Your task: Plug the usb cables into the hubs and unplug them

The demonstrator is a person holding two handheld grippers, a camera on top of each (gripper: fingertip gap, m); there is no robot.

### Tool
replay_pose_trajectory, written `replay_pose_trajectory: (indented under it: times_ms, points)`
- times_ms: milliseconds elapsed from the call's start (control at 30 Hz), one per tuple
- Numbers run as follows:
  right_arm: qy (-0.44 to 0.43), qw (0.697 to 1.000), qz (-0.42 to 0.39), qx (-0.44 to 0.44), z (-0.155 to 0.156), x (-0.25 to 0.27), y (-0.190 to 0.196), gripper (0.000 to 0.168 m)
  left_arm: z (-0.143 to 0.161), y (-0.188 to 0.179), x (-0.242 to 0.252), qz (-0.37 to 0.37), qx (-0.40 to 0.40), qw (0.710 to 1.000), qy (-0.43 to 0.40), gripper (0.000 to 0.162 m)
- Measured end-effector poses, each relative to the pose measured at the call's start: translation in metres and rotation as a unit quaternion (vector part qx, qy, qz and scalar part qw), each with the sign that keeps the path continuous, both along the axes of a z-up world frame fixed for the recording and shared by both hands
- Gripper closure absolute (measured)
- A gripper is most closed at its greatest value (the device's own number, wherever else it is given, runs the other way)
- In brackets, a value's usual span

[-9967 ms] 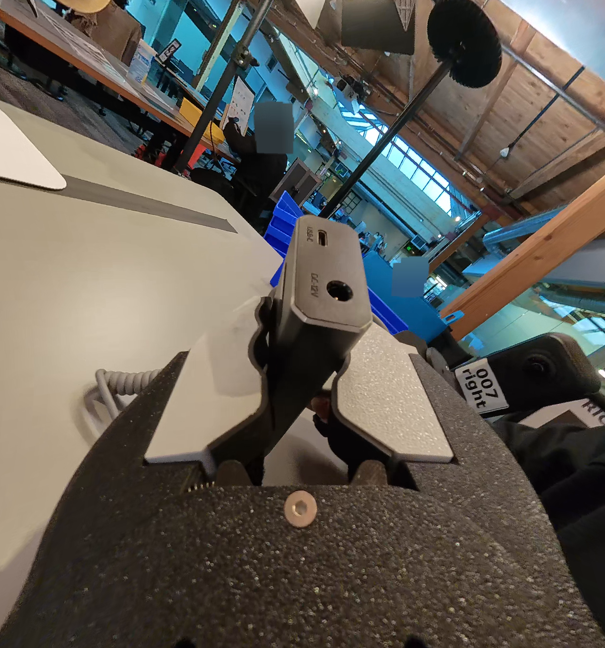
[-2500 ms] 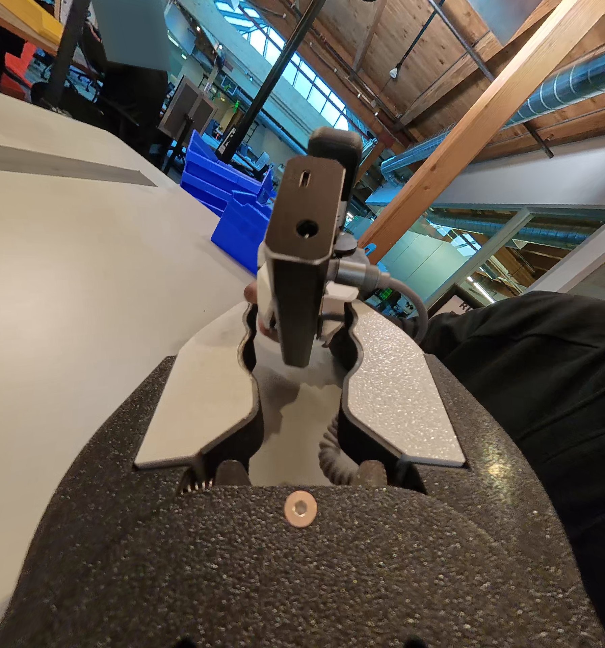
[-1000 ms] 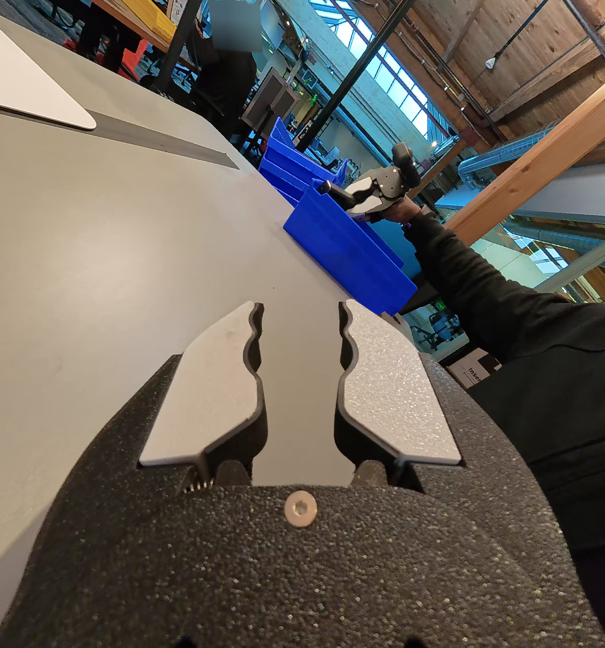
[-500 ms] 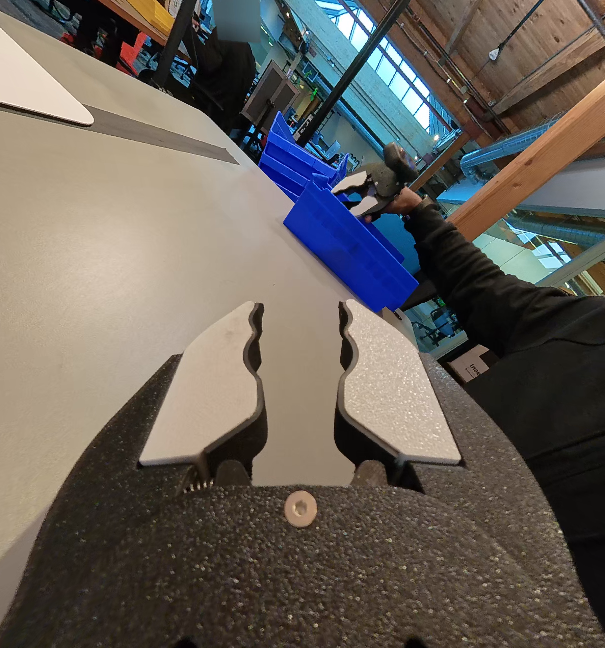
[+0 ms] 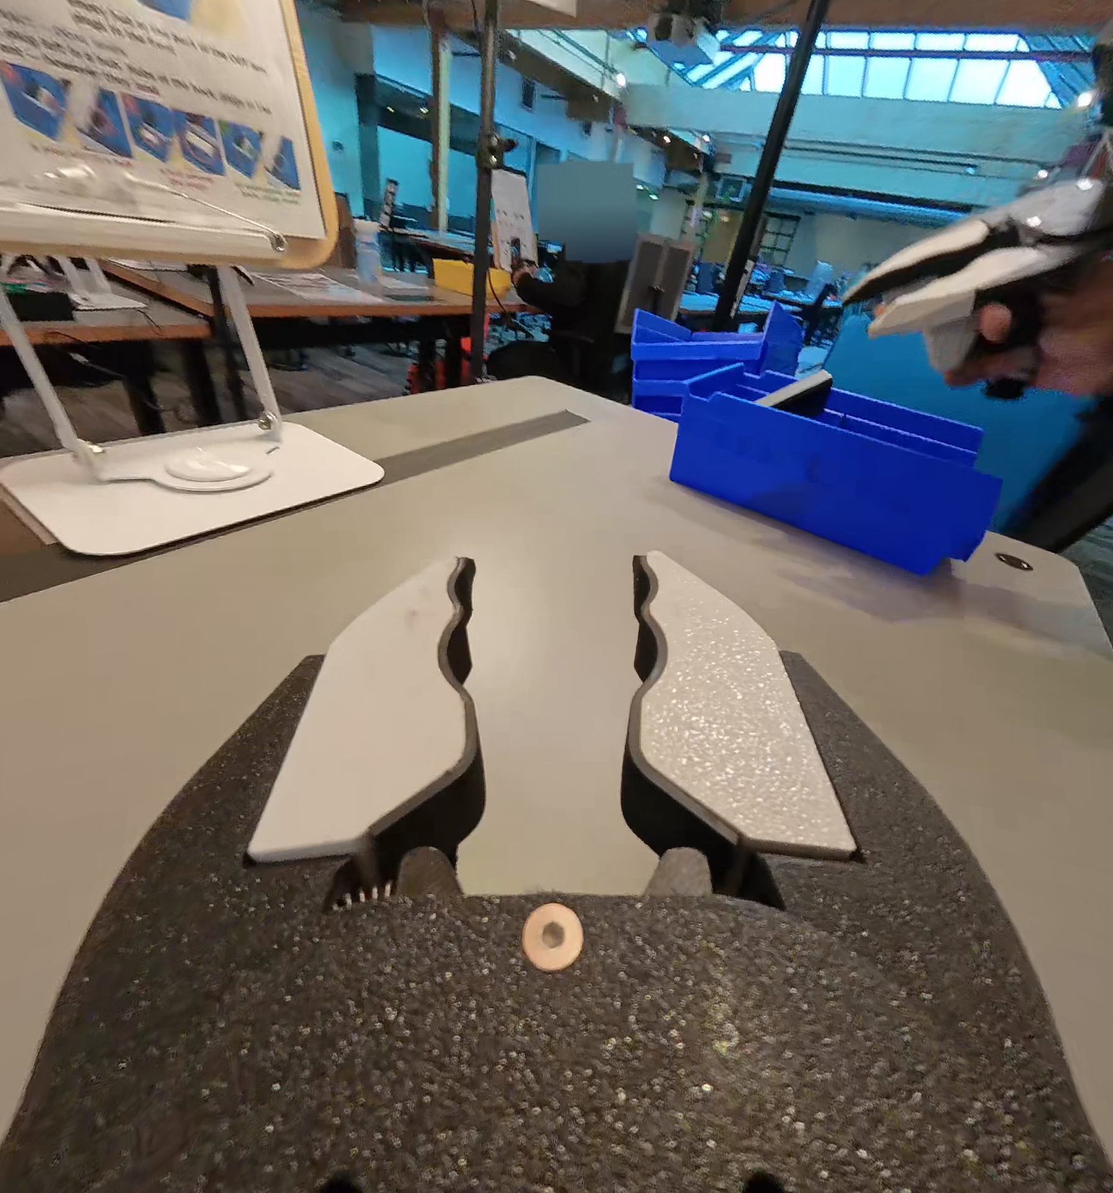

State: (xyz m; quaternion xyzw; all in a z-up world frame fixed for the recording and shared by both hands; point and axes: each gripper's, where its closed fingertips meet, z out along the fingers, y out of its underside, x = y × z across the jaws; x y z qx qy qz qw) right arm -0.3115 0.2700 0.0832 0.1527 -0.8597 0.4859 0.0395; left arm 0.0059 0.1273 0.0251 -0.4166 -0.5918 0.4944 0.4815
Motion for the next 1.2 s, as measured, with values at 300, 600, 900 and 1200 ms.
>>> replay_pose_trajectory:
  times_ms: [300, 600, 900, 1200]
  points:
    - [-0.173, 0.984, 0.027, 0.015, -0.079, 0.165, 0.005, 0.097, 0.005, 0.034, 0.076, 0.112, 0.03, 0.992, 0.054, 0.114]
    - [-0.146, 0.981, 0.111, 0.056, -0.145, 0.216, -0.027, 0.095, 0.045, 0.024, 0.231, 0.261, -0.01, 0.965, -0.023, 0.103]
    - [-0.15, 0.972, 0.155, 0.09, -0.157, 0.216, -0.036, 0.1, 0.062, -0.077, 0.348, 0.391, 0.043, 0.903, -0.171, 0.103]
    - [-0.186, 0.956, 0.191, 0.123, -0.161, 0.22, -0.03, 0.107, 0.003, -0.22, 0.427, 0.488, 0.159, 0.788, -0.34, 0.102]
